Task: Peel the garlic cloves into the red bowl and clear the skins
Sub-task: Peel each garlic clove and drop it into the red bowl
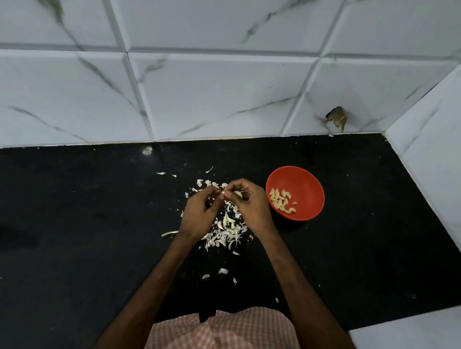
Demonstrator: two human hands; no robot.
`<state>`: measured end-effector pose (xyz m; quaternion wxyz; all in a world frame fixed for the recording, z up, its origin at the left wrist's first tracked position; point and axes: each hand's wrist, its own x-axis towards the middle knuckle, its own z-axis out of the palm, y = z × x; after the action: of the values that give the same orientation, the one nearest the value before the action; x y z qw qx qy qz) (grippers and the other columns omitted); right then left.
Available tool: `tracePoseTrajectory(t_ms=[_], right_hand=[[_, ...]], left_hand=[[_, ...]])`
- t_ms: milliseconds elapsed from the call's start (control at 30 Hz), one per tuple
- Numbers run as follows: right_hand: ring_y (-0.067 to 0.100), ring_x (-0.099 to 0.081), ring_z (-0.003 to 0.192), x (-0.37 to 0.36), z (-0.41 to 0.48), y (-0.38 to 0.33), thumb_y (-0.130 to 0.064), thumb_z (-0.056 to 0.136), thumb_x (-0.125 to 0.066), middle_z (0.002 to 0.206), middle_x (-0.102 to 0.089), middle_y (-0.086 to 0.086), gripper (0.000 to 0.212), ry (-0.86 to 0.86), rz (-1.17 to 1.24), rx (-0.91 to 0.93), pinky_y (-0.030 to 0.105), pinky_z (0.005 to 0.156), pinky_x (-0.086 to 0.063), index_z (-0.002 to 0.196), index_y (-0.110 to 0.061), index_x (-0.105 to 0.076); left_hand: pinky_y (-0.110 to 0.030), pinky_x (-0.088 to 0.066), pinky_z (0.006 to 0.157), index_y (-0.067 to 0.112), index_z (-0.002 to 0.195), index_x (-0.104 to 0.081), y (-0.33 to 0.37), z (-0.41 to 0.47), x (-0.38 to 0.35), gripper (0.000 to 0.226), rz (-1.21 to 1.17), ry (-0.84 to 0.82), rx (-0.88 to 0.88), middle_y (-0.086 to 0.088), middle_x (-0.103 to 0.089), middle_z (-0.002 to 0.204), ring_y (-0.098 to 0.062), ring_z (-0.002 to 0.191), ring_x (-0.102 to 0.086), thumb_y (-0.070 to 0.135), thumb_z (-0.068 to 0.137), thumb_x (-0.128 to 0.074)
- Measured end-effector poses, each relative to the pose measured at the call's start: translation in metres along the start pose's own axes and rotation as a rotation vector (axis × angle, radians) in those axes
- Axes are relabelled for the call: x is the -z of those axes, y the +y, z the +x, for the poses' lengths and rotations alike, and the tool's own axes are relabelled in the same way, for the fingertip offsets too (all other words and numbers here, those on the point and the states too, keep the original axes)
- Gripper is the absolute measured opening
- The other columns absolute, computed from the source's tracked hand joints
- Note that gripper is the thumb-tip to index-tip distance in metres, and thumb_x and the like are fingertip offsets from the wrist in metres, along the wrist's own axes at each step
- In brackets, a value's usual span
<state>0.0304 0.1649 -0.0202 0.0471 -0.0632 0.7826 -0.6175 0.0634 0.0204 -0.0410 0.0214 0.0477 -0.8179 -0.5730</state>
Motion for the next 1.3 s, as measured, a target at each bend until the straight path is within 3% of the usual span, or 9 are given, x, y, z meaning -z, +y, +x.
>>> tracePoseTrajectory(t_ms=[100, 200, 433, 600, 667, 800, 900, 1033, 1300], right_hand=[[0.007, -0.067, 0.097, 0.000, 0.001, 0.001, -0.001, 0.087, -0.073, 0.094, -0.073, -0.008, 0.014, -0.027, 0.004, 0.000, 0.024, 0.087, -0.055, 0.096, -0.011, -0.075], [0.008, -0.068, 0.097, 0.002, 0.002, 0.004, 0.001, 0.088, -0.072, 0.096, -0.073, -0.005, 0.015, -0.045, 0.018, -0.001, 0.025, 0.086, -0.056, 0.096, -0.011, -0.074], [-0.005, -0.057, 0.065, -0.001, -0.002, 0.008, -0.008, 0.095, -0.067, 0.078, -0.065, -0.010, 0.012, -0.025, 0.192, -0.168, 0.009, 0.058, -0.043, 0.086, -0.016, -0.068], [-0.006, -0.056, 0.062, -0.004, -0.001, -0.003, -0.005, 0.095, -0.066, 0.087, -0.065, -0.001, 0.008, -0.059, 0.211, -0.200, 0.009, 0.055, -0.042, 0.091, -0.012, -0.067], [-0.004, -0.053, 0.057, -0.003, -0.002, -0.007, -0.001, 0.095, -0.064, 0.091, -0.064, 0.003, 0.013, -0.045, 0.249, -0.227, 0.010, 0.050, -0.039, 0.090, -0.013, -0.065], [0.001, -0.039, 0.046, 0.000, -0.002, -0.011, -0.002, 0.096, -0.063, 0.081, -0.062, -0.002, 0.015, -0.048, 0.333, -0.302, 0.016, 0.041, -0.029, 0.085, -0.011, -0.059], [0.000, -0.042, 0.048, -0.002, -0.003, -0.013, -0.004, 0.096, -0.063, 0.081, -0.064, -0.003, 0.021, -0.051, 0.373, -0.343, 0.017, 0.042, -0.028, 0.079, -0.014, -0.055], [0.003, -0.040, 0.048, -0.003, -0.003, -0.011, -0.002, 0.095, -0.062, 0.072, -0.064, -0.005, 0.029, -0.061, 0.411, -0.400, 0.018, 0.040, -0.025, 0.072, -0.018, -0.056], [0.002, -0.035, 0.041, -0.003, 0.000, -0.013, -0.003, 0.094, -0.062, 0.056, -0.057, -0.009, 0.023, -0.106, 0.365, -0.461, 0.018, 0.037, -0.025, 0.075, -0.014, -0.056]], left_hand=[[-0.024, -0.036, 0.056, 0.021, 0.093, -0.064, 0.002, 0.000, -0.002, 0.014, 0.051, 0.001, -0.004, 0.016, -0.059, 0.067, -0.001, 0.058, -0.051, 0.029, 0.102, -0.057], [-0.028, -0.037, 0.054, 0.021, 0.094, -0.060, 0.004, -0.002, -0.004, 0.015, 0.149, -0.003, -0.034, 0.008, -0.057, 0.069, -0.004, 0.060, -0.052, 0.030, 0.103, -0.053], [-0.031, -0.035, 0.057, 0.021, 0.093, -0.052, 0.014, -0.003, -0.006, 0.017, 0.382, 0.061, -0.100, 0.008, -0.056, 0.079, -0.008, 0.066, -0.052, 0.034, 0.102, -0.045], [-0.035, -0.037, 0.060, 0.013, 0.095, -0.053, 0.019, -0.004, -0.004, 0.017, 0.482, 0.066, -0.160, 0.004, -0.051, 0.086, -0.020, 0.070, -0.051, 0.026, 0.103, -0.045], [-0.035, -0.037, 0.061, 0.011, 0.094, -0.055, 0.019, -0.003, -0.003, 0.016, 0.465, 0.054, -0.174, 0.003, -0.052, 0.084, -0.020, 0.071, -0.051, 0.023, 0.102, -0.048], [-0.031, -0.033, 0.058, 0.012, 0.091, -0.058, 0.019, -0.004, -0.003, 0.014, 0.358, 0.072, -0.163, 0.006, -0.053, 0.079, -0.012, 0.065, -0.048, 0.021, 0.101, -0.052], [-0.030, -0.031, 0.056, 0.016, 0.088, -0.055, 0.019, -0.004, -0.004, 0.015, 0.308, 0.078, -0.127, 0.007, -0.053, 0.074, -0.008, 0.062, -0.050, 0.022, 0.101, -0.050], [-0.035, -0.033, 0.058, 0.012, 0.086, -0.050, 0.019, -0.004, -0.005, 0.017, 0.360, 0.043, -0.137, 0.002, -0.052, 0.075, -0.019, 0.064, -0.047, 0.020, 0.101, -0.049], [-0.036, -0.035, 0.055, 0.007, 0.078, -0.051, 0.012, -0.006, -0.004, 0.020, 0.282, 0.061, -0.198, 0.003, -0.046, 0.067, -0.018, 0.059, -0.043, 0.013, 0.096, -0.056]])
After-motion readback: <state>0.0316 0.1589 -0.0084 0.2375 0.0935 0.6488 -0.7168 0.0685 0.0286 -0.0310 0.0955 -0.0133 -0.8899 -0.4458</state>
